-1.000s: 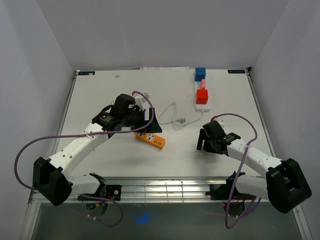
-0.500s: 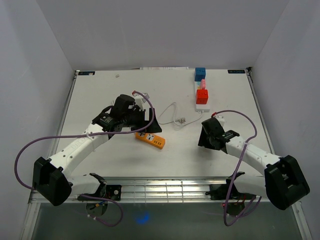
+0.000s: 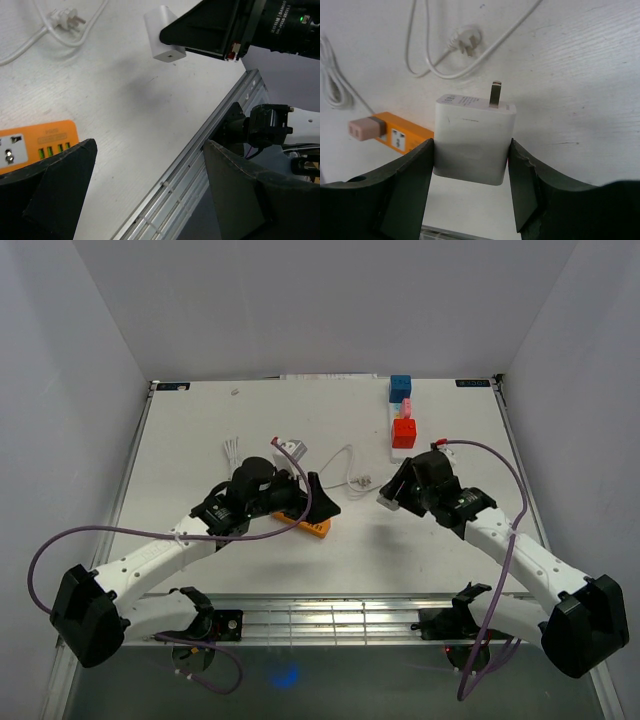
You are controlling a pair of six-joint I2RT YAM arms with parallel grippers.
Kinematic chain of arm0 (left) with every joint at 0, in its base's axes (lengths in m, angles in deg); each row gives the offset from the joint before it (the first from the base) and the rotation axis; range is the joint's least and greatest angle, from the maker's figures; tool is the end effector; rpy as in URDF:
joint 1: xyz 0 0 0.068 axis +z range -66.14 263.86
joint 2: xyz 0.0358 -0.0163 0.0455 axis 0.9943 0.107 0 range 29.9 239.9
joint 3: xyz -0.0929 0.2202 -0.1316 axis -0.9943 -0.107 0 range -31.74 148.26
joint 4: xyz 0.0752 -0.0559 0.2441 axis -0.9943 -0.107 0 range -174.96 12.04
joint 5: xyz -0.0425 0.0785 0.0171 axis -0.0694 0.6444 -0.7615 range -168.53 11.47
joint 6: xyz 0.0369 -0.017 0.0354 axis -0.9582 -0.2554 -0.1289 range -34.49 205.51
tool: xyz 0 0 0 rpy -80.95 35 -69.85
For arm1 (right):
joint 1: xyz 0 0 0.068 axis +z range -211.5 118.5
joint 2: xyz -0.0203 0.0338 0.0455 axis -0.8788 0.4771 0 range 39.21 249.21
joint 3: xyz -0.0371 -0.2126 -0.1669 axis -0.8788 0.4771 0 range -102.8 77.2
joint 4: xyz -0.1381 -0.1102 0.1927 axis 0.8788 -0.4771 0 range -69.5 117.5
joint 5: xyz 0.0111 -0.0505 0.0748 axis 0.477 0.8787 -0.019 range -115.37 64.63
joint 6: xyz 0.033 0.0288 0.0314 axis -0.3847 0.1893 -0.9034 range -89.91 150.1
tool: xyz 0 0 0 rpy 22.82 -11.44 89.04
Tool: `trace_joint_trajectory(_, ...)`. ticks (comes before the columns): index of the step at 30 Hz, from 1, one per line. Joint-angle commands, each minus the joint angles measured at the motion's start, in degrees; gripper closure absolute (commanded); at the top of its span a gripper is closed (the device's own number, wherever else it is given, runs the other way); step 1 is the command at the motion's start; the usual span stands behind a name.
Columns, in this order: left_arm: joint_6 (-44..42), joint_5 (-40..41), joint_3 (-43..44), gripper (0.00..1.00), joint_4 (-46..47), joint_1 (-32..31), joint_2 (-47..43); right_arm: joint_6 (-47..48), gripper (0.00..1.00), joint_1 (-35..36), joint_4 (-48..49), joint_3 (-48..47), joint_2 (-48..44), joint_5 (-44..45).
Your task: Insert the plug
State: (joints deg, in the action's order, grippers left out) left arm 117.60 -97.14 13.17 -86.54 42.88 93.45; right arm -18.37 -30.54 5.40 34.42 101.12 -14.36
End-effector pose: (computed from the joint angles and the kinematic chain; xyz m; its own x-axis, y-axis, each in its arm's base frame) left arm 0.1810 -0.1722 0.2791 -0.7366 -0.0271 -0.6758 0.5245 0.6080 -0.5960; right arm 0.1997 0.1120 0.2510 -0.6606 0.4606 -0.5928 0.1699 0.8609 0.4796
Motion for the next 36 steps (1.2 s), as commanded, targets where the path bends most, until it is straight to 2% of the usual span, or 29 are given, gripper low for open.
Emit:
trace_joint_trajectory(1, 0.9, 7.7, -0.5, 0.02, 11.7, -5.7, 0.6, -13.0, 0.73, 0.2, 1.4, -5.5, -1.5, -1.6)
trace_joint_trajectory(2, 1.3, 10.9, -0.8, 0.02, 13.4, -6.7, 1.4, -14.4, 0.72, 0.2, 2.5, -5.4, -2.2, -3.0)
trace_joint_trajectory(6, 4.0, 15.5, -1.0, 0.02, 18.9, -9.8, 6.2, -22.5, 0.76, 0.4, 8.2, -2.8, -5.8, -4.1)
trace_joint_trajectory(10, 2.4, 21.7, -1.0, 0.02, 26.5, -12.9, 9.8, -26.9, 0.77, 0.5, 9.1, -2.0, -8.6, -3.4)
trace_joint_trajectory(15, 1.1, 25.8, -0.4, 0.02, 31.3, -14.2, 14.1, -32.4, 0.77, 0.9, 14.1, 2.1, -12.9, -4.6)
trace_joint_trajectory(19, -0.4, 26.0, -1.7, 0.02, 40.8, -15.3, 15.1, -33.8, 0.78, 1.2, 13.6, 2.7, -14.4, -3.7)
trace_joint_trajectory(23, -1.5, 25.8, -1.0, 0.02, 43.9, -15.9, 16.3, -34.5, 0.79, 1.4, 13.9, 3.1, -15.5, -3.5)
trace_joint_trajectory(31, -3.5, 25.7, 2.1, 0.02, 45.5, -17.6, 20.5, -35.6, 0.79, 1.5, 15.4, 4.5, -15.6, -3.6)
trace_joint_trajectory(36, -4.1, 27.0, 2.9, 0.07, 46.8, -17.8, 21.6, -36.5, 0.79, 2.3, 17.2, 5.3, -15.2, -4.0)
